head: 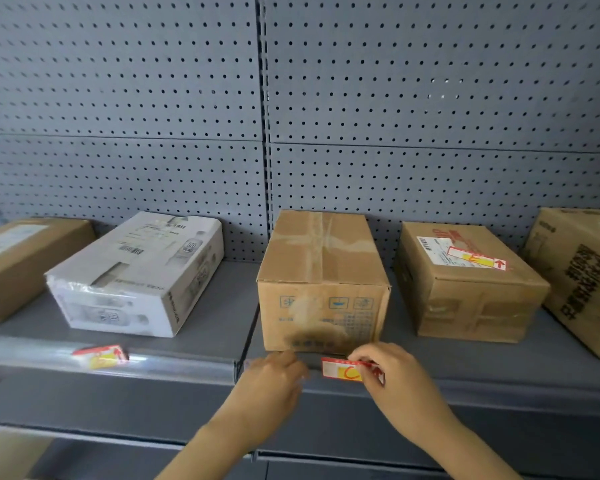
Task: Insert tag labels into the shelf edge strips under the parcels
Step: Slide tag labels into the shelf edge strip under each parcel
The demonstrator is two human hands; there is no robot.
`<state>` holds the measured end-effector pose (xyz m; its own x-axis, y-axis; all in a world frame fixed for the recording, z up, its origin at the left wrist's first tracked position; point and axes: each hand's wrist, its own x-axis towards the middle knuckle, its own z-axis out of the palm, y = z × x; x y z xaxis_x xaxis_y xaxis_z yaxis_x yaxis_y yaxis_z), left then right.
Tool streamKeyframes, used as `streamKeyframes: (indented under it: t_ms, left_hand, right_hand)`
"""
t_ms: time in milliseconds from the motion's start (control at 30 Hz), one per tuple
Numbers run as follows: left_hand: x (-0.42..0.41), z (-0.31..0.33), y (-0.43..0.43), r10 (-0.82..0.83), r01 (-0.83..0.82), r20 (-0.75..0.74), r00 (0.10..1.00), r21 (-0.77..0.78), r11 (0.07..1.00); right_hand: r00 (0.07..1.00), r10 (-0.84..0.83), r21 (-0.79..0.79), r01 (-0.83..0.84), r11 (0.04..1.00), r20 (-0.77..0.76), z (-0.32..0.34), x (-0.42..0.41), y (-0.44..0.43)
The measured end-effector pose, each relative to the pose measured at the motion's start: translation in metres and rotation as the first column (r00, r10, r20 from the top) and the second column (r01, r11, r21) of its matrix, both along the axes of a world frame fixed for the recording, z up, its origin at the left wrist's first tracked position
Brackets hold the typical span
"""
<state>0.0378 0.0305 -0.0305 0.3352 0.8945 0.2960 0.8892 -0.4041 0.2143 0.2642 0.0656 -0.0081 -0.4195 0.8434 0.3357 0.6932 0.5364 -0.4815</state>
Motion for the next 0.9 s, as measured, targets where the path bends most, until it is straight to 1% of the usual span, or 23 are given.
streamKeyframes:
  t_ms: [133, 333, 433, 533, 733, 833, 900]
  left_hand:
    - [-0.001, -0.013, 0.003, -0.007, 0.007, -0.026, 1.000, 0.012, 1.000]
    - [-0.002, -0.021, -0.001, -0.026, 0.026, 0.043, 0.999, -0.002, 1.000]
    - [-0.002, -0.019, -0.009, -0.058, 0.059, 0.082, 0.995, -0.009, 0.998]
    - [-0.004, -0.021, -0.010, -0.069, 0.069, 0.086, 0.994, 0.007, 0.998]
    - [-0.007, -0.024, -0.012, -0.068, 0.068, 0.078, 0.995, 0.009, 0.998]
    - [-0.008, -0.026, -0.012, -0.059, 0.059, 0.072, 0.996, 0.002, 0.998]
    - [-0.008, -0.024, -0.011, -0.052, 0.052, 0.085, 0.995, 0.002, 0.999]
  right_hand:
    - [1.000, 0.001, -0.015, -0.001, 1.000, -0.015, -0.008, -0.006, -0.001]
    - [0.998, -0.013, 0.037, 0.015, 0.999, -0.057, -0.015, -0.017, -0.006]
    - [1.000, 0.025, 0.061, -0.025, 0.998, 0.002, -0.020, -0.025, -0.007]
    - [0.996, 0.054, 0.103, -0.062, 0.993, 0.077, -0.027, -0.034, -0.004]
    - [0.994, 0.020, 0.171, -0.039, 0.985, 0.109, -0.029, -0.043, -0.005]
    - [0.983, 0.025, 0.241, -0.070, 0.968, 0.183, -0.028, -0.045, -0.007]
    - [0.977, 0.019, 0.262, -0.076, 0.962, 0.214, -0.028, -0.046, -0.008]
